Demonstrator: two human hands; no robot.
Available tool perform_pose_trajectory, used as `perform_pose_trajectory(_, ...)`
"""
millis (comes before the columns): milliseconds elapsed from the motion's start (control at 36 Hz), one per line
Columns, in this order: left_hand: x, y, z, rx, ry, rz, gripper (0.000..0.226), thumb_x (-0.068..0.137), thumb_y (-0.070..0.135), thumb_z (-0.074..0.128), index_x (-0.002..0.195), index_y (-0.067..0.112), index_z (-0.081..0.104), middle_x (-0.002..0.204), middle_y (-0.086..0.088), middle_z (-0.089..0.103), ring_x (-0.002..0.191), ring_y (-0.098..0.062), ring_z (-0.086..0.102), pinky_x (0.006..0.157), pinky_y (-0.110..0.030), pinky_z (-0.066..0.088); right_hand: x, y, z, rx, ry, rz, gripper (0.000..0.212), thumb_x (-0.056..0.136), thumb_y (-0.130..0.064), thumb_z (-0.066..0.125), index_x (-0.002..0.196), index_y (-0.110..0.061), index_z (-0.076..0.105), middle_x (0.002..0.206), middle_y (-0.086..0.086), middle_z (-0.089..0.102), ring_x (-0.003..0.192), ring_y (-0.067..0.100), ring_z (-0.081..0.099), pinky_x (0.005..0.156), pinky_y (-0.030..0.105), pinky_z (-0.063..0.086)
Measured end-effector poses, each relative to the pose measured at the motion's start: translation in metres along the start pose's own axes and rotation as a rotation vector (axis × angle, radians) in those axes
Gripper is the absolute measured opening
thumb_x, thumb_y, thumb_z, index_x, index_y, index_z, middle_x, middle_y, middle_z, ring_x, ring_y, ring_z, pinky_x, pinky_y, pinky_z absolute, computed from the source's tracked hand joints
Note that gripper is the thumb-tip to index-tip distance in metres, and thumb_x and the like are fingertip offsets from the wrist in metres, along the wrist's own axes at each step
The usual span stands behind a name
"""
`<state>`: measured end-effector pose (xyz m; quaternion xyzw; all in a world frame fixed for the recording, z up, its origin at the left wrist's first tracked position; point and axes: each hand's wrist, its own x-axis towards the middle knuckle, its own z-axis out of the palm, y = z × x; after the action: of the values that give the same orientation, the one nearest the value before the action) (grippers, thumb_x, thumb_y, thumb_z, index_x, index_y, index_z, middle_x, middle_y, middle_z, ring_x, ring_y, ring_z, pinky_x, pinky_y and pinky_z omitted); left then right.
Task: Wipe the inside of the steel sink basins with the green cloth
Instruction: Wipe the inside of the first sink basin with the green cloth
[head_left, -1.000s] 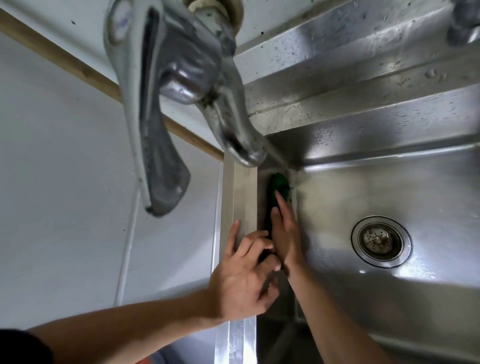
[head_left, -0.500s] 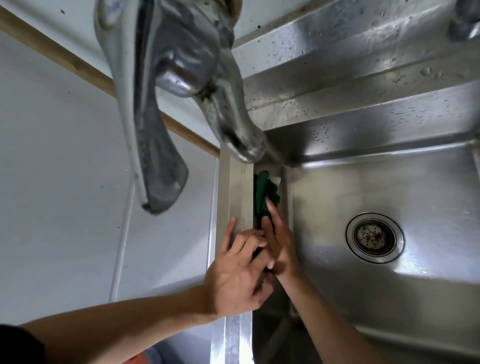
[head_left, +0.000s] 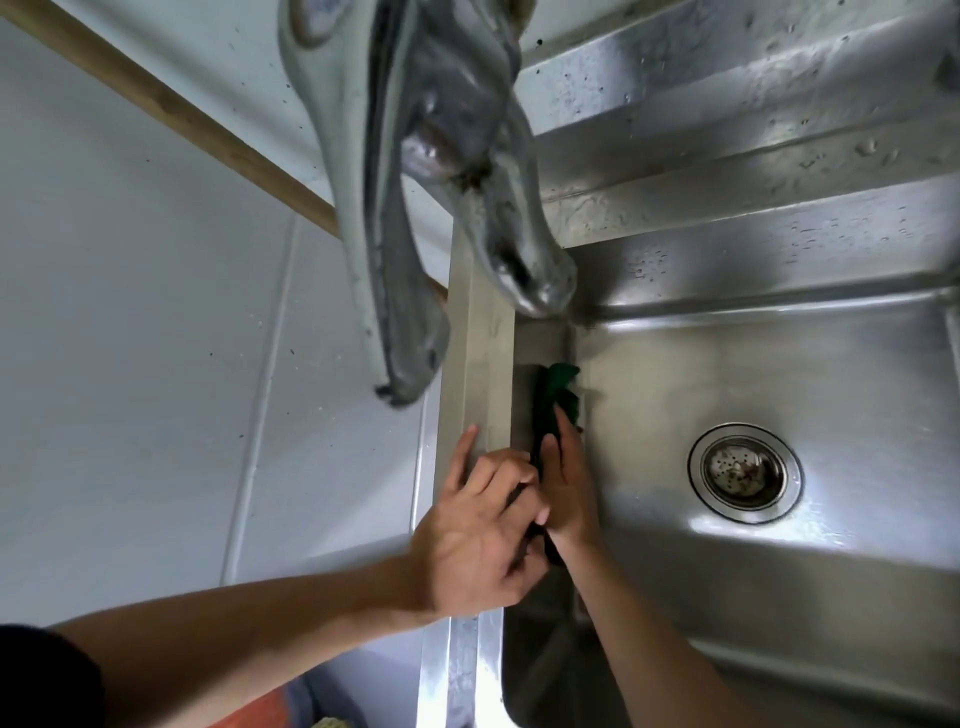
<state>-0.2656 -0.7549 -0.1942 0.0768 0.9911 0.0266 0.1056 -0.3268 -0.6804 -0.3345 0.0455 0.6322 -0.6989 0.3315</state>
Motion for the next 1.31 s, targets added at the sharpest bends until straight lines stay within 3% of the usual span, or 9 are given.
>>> perform_pose_trajectory(139, 0.000, -0.001, 0.001, -0.006, 0.022, -0.005, 0.026, 0.075, 0.033, 0.071, 0.098, 0.021, 0.067, 0.112, -0.004, 0.063, 0.124, -0.025, 0.058, 0.122, -0.065, 0.028, 0.007, 0.004, 0.004, -0.033, 0.133, 0.066, 0.042, 0.107, -0.023, 0.036, 0.149, -0.019, 0.039, 0.153, 0.007, 0.041, 0.143, 0.022, 0.036, 0.118, 0.044, 0.030)
perform_pose_trajectory(306, 0.000, -0.002, 0.002, -0.006, 0.040, 0.010, 0.024, 0.076, 0.032, 0.072, 0.096, 0.020, 0.068, 0.115, -0.004, 0.063, 0.124, -0.026, 0.060, 0.121, -0.066, 0.028, -0.036, -0.022, 0.003, 0.231, -0.038, 0.033, 0.042, 0.102, -0.039, 0.047, 0.143, -0.034, 0.044, 0.146, -0.005, 0.050, 0.132, 0.011, 0.050, 0.108, 0.036, 0.045)
perform_pose_trajectory(611, 0.000, -0.002, 0.002, -0.030, 0.051, 0.012, 0.018, 0.080, 0.028, 0.068, 0.095, 0.018, 0.067, 0.110, -0.003, 0.063, 0.123, -0.025, 0.061, 0.121, -0.065, 0.028, -0.028, -0.012, 0.004, 0.081, 0.053, 0.110, 0.045, 0.095, -0.052, 0.046, 0.139, -0.042, 0.045, 0.145, -0.002, 0.051, 0.132, 0.013, 0.050, 0.110, 0.044, 0.041)
perform_pose_trajectory(722, 0.000, -0.003, 0.001, -0.060, 0.061, 0.017, 0.020, 0.078, 0.029, 0.069, 0.095, 0.018, 0.066, 0.108, -0.003, 0.064, 0.121, -0.025, 0.061, 0.121, -0.065, 0.028, -0.057, -0.033, 0.001, 0.181, -0.043, -0.057, 0.032, 0.105, -0.007, 0.039, 0.135, -0.010, 0.049, 0.108, 0.007, 0.062, 0.098, 0.004, 0.065, 0.088, 0.016, 0.048)
perform_pose_trajectory(833, -0.001, -0.002, -0.001, -0.065, 0.061, 0.010, 0.018, 0.081, 0.024, 0.066, 0.097, 0.018, 0.065, 0.110, -0.002, 0.063, 0.122, -0.026, 0.060, 0.123, -0.064, 0.026, -0.052, -0.021, -0.001, 0.193, -0.067, 0.009, 0.054, 0.094, -0.045, 0.058, 0.143, -0.028, 0.043, 0.134, 0.006, 0.058, 0.124, 0.018, 0.057, 0.104, 0.034, 0.045)
perform_pose_trajectory(944, -0.001, -0.002, -0.001, -0.076, 0.061, 0.010, 0.021, 0.078, 0.021, 0.064, 0.099, 0.017, 0.063, 0.111, -0.003, 0.062, 0.124, -0.027, 0.060, 0.122, -0.065, 0.026, -0.025, 0.019, 0.001, 0.110, -0.002, 0.086, 0.048, 0.099, -0.037, 0.053, 0.140, -0.056, 0.037, 0.145, 0.012, 0.048, 0.136, 0.026, 0.046, 0.113, 0.054, 0.036)
perform_pose_trajectory(1028, -0.001, -0.003, -0.001, -0.091, 0.071, 0.011, 0.021, 0.078, 0.020, 0.062, 0.098, 0.016, 0.064, 0.110, -0.003, 0.062, 0.124, -0.028, 0.060, 0.123, -0.064, 0.025, -0.039, -0.003, 0.000, 0.067, -0.013, 0.027, 0.044, 0.094, -0.046, 0.052, 0.136, -0.055, 0.043, 0.137, 0.014, 0.053, 0.129, 0.029, 0.052, 0.111, 0.050, 0.038)
perform_pose_trajectory(1167, -0.002, -0.005, 0.000, -0.149, 0.115, 0.027, 0.021, 0.079, 0.018, 0.057, 0.097, 0.012, 0.066, 0.108, -0.008, 0.064, 0.119, -0.032, 0.062, 0.120, -0.066, 0.027, -0.075, -0.029, -0.003, 0.120, -0.118, -0.028, 0.047, 0.102, -0.019, 0.047, 0.141, -0.043, 0.041, 0.141, -0.006, 0.054, 0.129, 0.014, 0.053, 0.104, 0.040, 0.045)
perform_pose_trajectory(1306, -0.002, -0.004, -0.002, -0.163, 0.138, 0.022, 0.020, 0.080, 0.016, 0.056, 0.096, 0.012, 0.066, 0.108, -0.007, 0.066, 0.121, -0.030, 0.062, 0.121, -0.065, 0.028, -0.047, -0.002, -0.003, 0.070, -0.076, 0.033, 0.048, 0.097, -0.042, 0.047, 0.142, -0.052, 0.036, 0.151, -0.001, 0.043, 0.138, 0.013, 0.043, 0.116, 0.045, 0.033)
